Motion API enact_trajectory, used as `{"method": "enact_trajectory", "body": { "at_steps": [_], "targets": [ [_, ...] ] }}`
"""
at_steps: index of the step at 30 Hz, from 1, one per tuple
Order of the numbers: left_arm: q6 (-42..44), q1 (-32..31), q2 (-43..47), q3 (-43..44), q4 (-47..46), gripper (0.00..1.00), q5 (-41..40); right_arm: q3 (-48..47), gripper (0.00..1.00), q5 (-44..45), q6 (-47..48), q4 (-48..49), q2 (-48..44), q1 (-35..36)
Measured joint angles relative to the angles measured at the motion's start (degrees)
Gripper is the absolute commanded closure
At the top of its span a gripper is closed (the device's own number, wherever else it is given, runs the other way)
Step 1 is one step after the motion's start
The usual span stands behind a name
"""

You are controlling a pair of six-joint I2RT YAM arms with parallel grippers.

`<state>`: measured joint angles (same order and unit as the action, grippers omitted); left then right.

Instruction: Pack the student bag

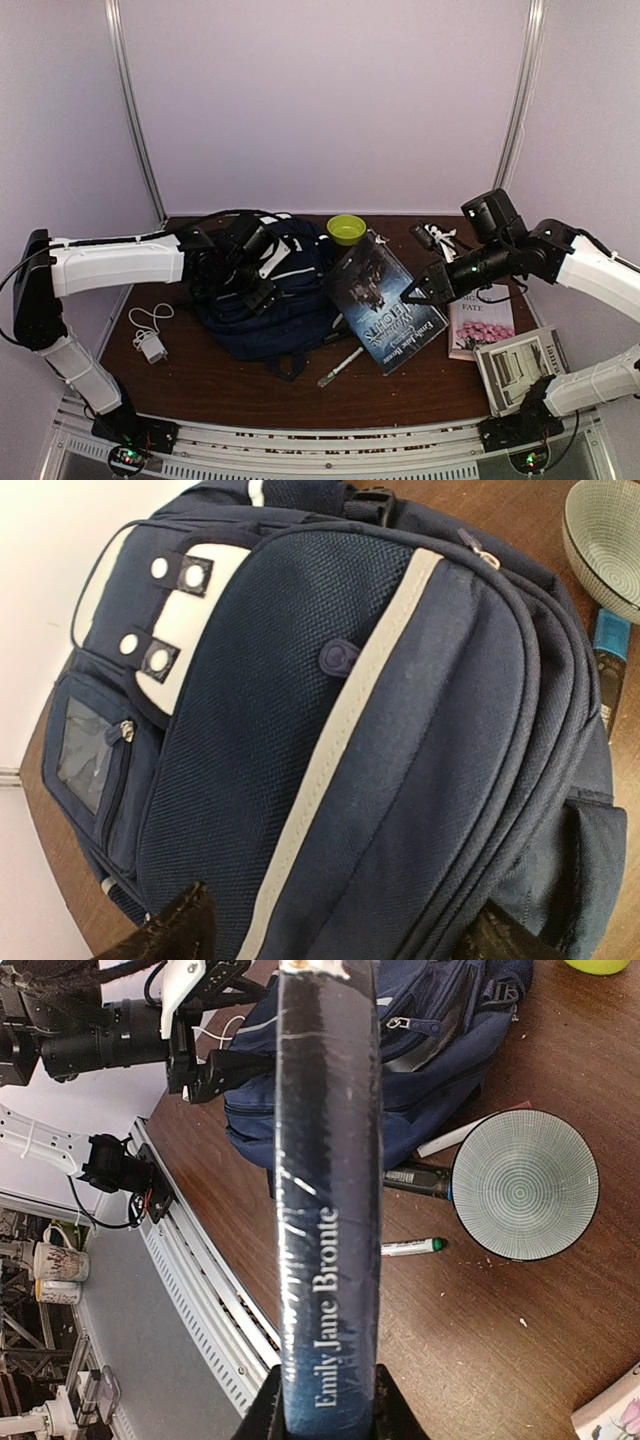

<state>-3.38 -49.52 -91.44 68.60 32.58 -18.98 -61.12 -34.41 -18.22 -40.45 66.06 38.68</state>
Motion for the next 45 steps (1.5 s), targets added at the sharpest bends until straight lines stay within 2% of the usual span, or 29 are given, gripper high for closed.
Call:
{"method": "enact_trajectory", "body": {
  "at_steps": [5,13,15,17,19,22,23,25,30,38,45],
  "targets": [
    [0.8,1.0,-3.4,1.5,-1.7,0.07,2.9,0.0,1.00,0.3,0.3,-0.2,0.4,0.0],
    [1.7,2.4,-5.5,4.3,-5.2,0.05,6.5,-0.4,1.00,0.7,0.5,-0.5,0.8,0.0],
    [2.1,2.4,-6.1,5.0,-5.7,0.08,6.6,-0.6,1.00,0.7,0.5,-0.5,1.3,0.0],
    [2.6,2.4,-6.3,5.2,-5.6,0.20,6.3,-0.6,1.00,0.7,0.5,-0.5,1.7,0.0],
    [2.9,2.4,-6.3,5.3,-5.2,0.44,6.0,-0.6,1.00,0.7,0.5,-0.5,2.0,0.0],
    [2.7,2.1,-6.3,5.3,-4.2,0.62,6.3,-0.7,1.00,0.8,0.5,-0.5,2.4,0.0],
    [2.4,2.1,-6.2,5.0,-4.1,0.72,6.6,-0.7,1.00,0.8,0.5,-0.5,2.6,0.0],
    [1.8,2.1,-5.6,3.9,-4.3,1.00,7.7,-0.7,1.00,0.8,0.5,-0.5,3.0,0.0],
    [2.0,2.2,-2.3,-0.5,-5.7,1.00,9.0,-0.8,1.00,0.5,-0.3,-0.4,4.3,0.0],
    [3.0,2.7,2.3,1.8,-5.2,1.00,3.1,-1.5,1.00,1.0,-4.2,2.6,6.4,3.8],
    [4.4,3.5,4.3,8.3,-1.6,1.00,-2.1,1.2,1.00,-2.2,-16.4,18.4,10.4,7.1]
  ]
}}
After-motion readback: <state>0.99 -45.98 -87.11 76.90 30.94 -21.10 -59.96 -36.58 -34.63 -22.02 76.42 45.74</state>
